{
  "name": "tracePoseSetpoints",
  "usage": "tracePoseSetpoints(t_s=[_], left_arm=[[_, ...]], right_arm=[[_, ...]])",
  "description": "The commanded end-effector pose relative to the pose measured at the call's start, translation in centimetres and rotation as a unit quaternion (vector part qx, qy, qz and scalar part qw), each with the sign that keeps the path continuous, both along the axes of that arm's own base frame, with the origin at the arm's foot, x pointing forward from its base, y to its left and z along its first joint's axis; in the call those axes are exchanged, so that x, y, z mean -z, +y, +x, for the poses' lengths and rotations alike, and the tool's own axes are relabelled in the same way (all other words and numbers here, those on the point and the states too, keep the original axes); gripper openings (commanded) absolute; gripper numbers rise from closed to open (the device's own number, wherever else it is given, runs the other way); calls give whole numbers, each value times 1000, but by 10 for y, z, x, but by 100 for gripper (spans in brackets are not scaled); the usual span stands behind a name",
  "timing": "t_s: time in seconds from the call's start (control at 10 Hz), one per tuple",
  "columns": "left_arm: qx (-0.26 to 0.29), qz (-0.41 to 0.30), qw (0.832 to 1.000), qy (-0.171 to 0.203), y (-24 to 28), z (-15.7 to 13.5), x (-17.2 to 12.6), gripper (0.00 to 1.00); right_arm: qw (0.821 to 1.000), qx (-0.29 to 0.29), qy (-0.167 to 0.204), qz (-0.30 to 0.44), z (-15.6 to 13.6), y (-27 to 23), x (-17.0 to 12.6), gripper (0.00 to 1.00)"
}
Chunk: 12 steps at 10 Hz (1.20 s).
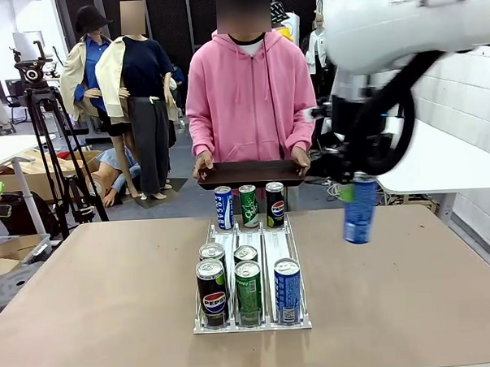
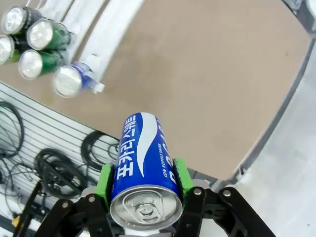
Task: Retrieve and hand over the desired beverage to the person.
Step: Pick up a can of the same type that the person held from the Automatic Can Dispenser, then place the picked can on the Handle tray extended by the person.
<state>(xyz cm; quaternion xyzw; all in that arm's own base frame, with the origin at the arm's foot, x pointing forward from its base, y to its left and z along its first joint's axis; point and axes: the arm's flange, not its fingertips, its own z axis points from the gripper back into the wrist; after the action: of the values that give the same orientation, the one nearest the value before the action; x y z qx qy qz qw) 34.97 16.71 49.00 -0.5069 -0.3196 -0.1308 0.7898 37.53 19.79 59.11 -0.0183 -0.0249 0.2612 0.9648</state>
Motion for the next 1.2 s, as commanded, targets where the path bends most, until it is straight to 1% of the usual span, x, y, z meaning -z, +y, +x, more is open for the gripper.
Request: tracePoseSetpoints(t_s=[0.0, 0.2, 0.4, 0.5, 0.6, 0.7, 1.1], left_arm=[[1, -8, 1000, -5, 1, -1, -2, 100], [1, -8, 1000, -5, 1, -1, -2, 100], [1, -8, 1000, -5, 1, -1, -2, 100], [1, -8, 1000, -5, 1, -1, -2, 100], [1, -8, 1000, -5, 1, -1, -2, 100], [1, -8, 1000, -5, 1, -1, -2, 100], [1, -8, 1000, -5, 1, -1, -2, 100]], right_arm=[[1000, 3, -15, 14, -23, -46, 5, 0], [1000, 12, -13, 23, -31, -91, 15, 0], [999, 17, -16, 28, -32, -112, 9, 0], [999, 19, -10, 25, -30, -115, 5, 0], [999, 12, -17, 29, -25, -117, 2, 0], [999, 27, -5, 29, -33, -114, 9, 0], [999, 27, -5, 29, -33, -114, 9, 0]])
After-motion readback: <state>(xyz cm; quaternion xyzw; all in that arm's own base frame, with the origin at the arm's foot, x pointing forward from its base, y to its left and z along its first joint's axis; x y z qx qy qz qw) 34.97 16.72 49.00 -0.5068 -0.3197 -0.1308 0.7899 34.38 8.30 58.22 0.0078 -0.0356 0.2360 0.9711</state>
